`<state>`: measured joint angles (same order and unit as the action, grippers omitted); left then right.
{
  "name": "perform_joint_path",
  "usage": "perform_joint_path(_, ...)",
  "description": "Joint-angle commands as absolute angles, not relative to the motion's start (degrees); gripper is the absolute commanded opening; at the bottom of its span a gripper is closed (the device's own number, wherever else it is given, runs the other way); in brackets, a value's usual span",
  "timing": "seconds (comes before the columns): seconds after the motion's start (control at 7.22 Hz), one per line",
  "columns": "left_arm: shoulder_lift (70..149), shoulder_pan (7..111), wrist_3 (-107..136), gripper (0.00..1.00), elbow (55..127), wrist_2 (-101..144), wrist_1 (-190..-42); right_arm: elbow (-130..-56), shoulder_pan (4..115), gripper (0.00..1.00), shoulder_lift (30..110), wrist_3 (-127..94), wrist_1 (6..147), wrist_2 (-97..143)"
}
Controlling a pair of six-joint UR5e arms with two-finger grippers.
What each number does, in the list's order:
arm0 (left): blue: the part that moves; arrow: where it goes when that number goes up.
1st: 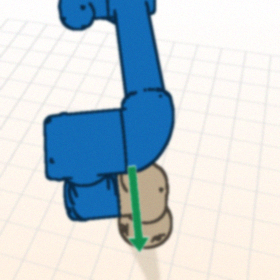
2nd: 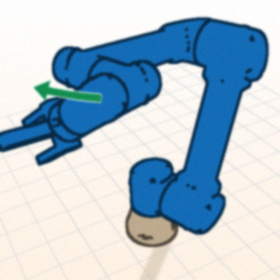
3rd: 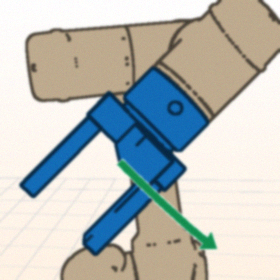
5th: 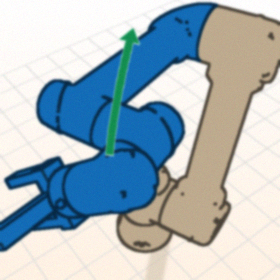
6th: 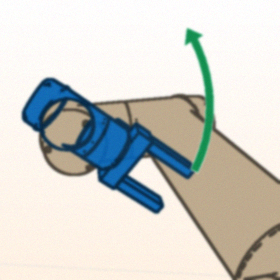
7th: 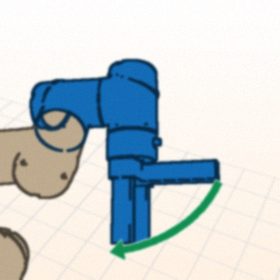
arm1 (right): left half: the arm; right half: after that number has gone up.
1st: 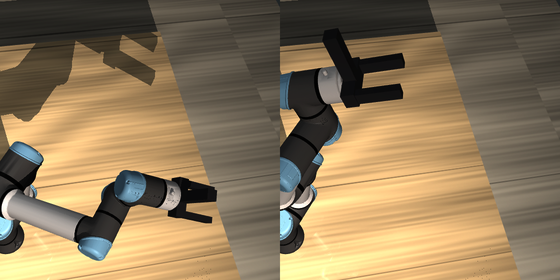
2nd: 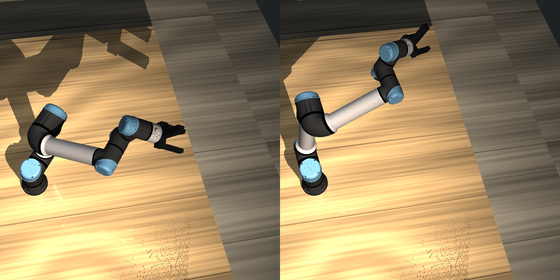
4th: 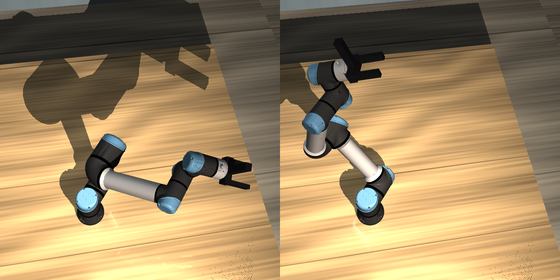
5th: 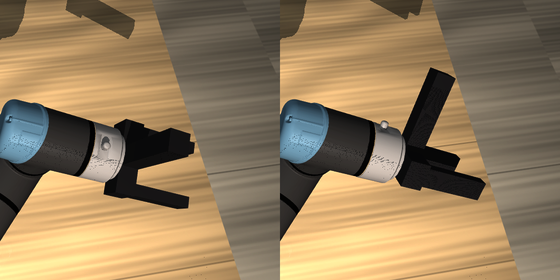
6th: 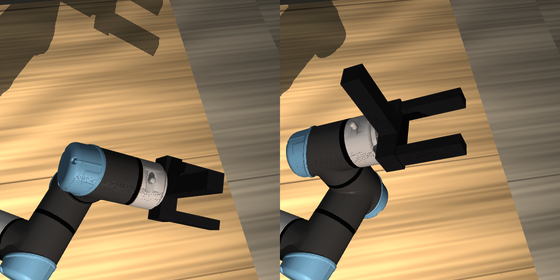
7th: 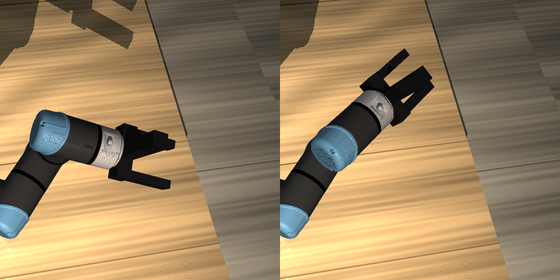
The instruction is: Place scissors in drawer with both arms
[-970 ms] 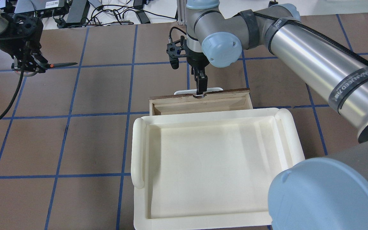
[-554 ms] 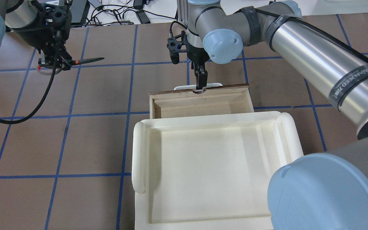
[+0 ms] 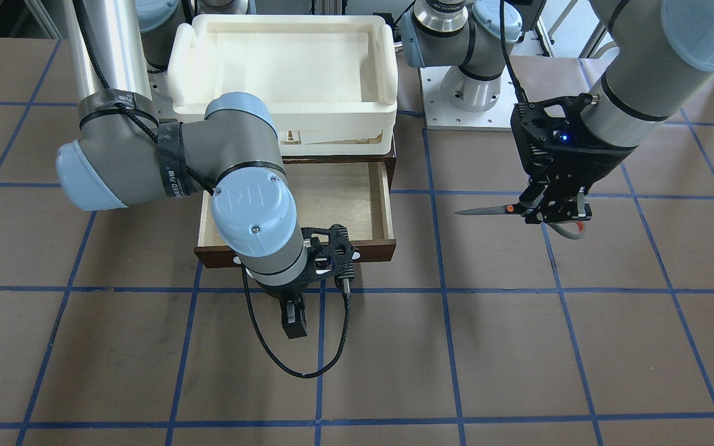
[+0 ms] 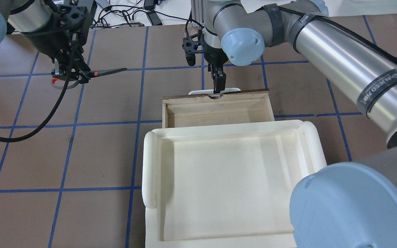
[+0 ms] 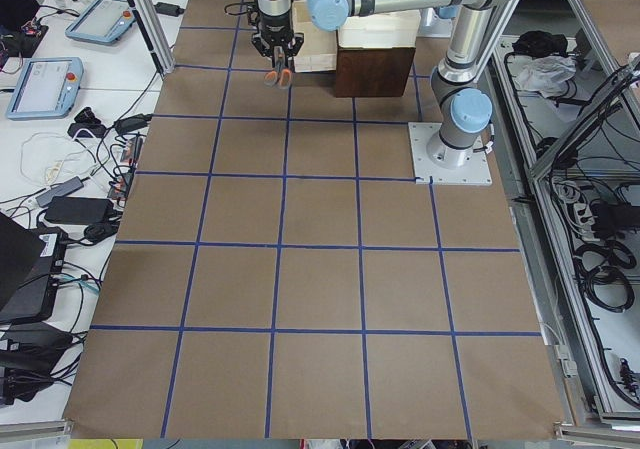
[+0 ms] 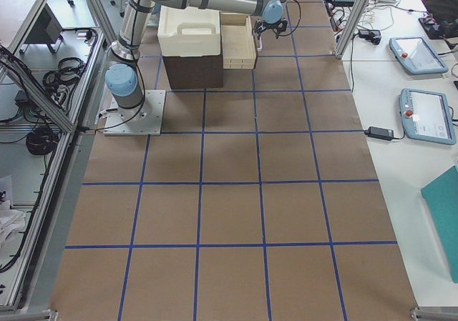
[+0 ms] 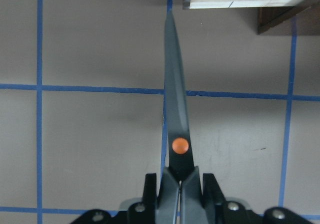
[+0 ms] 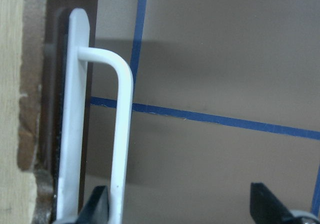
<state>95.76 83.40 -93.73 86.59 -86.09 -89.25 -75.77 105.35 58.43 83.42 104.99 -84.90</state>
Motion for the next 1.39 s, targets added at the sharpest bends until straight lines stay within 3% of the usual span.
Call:
perform_joint_path(0.0, 95.5, 86.6, -90.3, 0.00, 86.6, -86.0, -90.1, -75.8, 105.3, 1.00, 57.7, 83.8, 107.5, -84.9)
perform_joint_path(1.25, 96.0, 88.9, -86.8, 0.00, 86.7, -85.9, -90.3, -73.8, 105.2, 1.00, 56.6, 83.8, 108.3, -84.6)
